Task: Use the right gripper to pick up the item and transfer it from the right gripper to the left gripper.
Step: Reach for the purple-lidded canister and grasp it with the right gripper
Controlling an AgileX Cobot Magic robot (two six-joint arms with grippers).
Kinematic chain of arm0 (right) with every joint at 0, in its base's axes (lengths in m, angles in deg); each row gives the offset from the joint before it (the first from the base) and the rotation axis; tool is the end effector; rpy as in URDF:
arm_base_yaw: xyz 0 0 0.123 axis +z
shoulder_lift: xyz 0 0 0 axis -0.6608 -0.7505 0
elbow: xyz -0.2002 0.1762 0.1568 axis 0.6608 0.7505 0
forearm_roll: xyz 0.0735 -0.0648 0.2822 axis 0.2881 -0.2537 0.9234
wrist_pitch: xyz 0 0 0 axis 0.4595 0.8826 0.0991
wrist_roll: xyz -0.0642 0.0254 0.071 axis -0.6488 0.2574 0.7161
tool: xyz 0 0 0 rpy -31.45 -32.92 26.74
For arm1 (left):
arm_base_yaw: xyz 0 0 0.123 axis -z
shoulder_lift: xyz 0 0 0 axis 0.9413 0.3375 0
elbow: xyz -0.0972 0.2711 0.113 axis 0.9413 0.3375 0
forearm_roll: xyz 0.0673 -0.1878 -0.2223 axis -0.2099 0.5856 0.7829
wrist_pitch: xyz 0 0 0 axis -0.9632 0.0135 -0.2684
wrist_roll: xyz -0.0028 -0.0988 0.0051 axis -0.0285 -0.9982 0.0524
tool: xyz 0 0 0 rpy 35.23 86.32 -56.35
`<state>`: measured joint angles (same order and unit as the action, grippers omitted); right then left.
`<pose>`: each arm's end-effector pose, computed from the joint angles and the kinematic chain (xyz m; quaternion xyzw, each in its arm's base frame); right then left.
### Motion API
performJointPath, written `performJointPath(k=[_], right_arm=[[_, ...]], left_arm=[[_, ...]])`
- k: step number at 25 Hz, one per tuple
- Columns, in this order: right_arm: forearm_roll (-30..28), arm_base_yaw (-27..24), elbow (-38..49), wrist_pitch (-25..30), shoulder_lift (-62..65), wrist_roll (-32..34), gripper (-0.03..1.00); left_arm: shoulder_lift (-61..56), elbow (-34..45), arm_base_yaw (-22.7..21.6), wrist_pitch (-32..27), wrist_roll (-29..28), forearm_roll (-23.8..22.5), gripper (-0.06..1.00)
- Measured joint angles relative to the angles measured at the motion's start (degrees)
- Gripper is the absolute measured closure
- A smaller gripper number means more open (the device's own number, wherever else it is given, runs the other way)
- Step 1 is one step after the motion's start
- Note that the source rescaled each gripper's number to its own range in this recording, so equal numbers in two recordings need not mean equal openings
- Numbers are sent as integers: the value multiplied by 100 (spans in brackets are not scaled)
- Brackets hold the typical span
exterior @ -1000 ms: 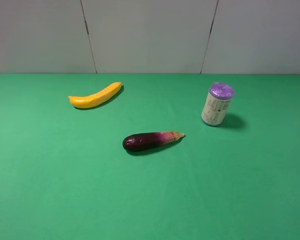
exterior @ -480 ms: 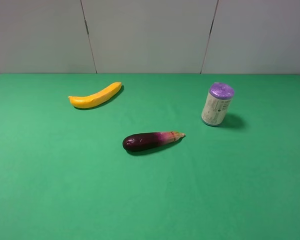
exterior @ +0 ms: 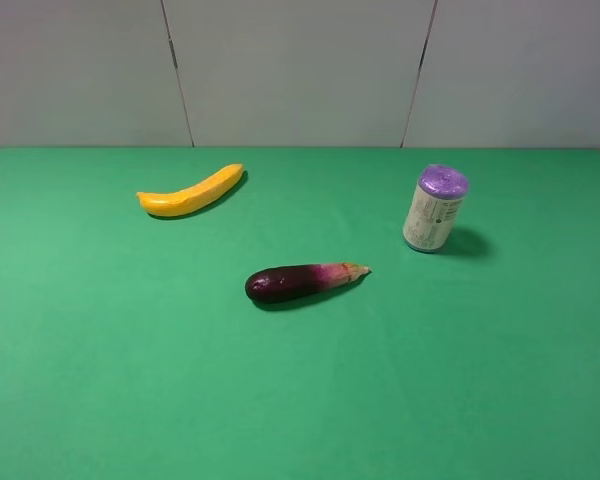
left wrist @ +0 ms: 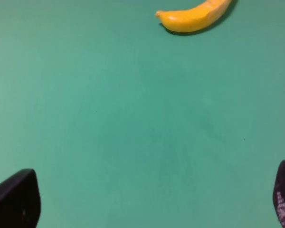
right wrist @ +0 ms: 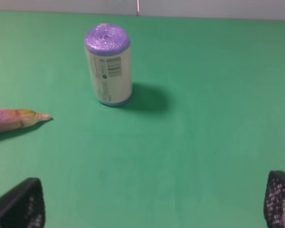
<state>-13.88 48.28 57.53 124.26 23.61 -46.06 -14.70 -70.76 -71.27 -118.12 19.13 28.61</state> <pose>0.0211 0.0040 0.2976 -0.0439 0.8417 0.0464 0.5361 0.0185 -0.0043 0.2960 0.0357 0.8503 0.0039 0.5251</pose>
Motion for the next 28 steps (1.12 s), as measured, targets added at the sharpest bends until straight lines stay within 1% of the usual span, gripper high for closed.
performJointPath(k=[16,19,22,24,28], right_arm=[[0,0,0,-7,0,0,-3],[0,0,-57,68,-23,0,-3],[-5,0,-193,215,-193,0,-3],[-5,0,-451,377,-640,0,-3],[-5,0,-757,377,-1335,0,-3]], left_arm=[[0,0,0,0,0,0,1],[0,0,0,0,0,0,1],[0,0,0,0,0,0,1],[0,0,0,0,0,0,1],[0,0,0,0,0,0,1]])
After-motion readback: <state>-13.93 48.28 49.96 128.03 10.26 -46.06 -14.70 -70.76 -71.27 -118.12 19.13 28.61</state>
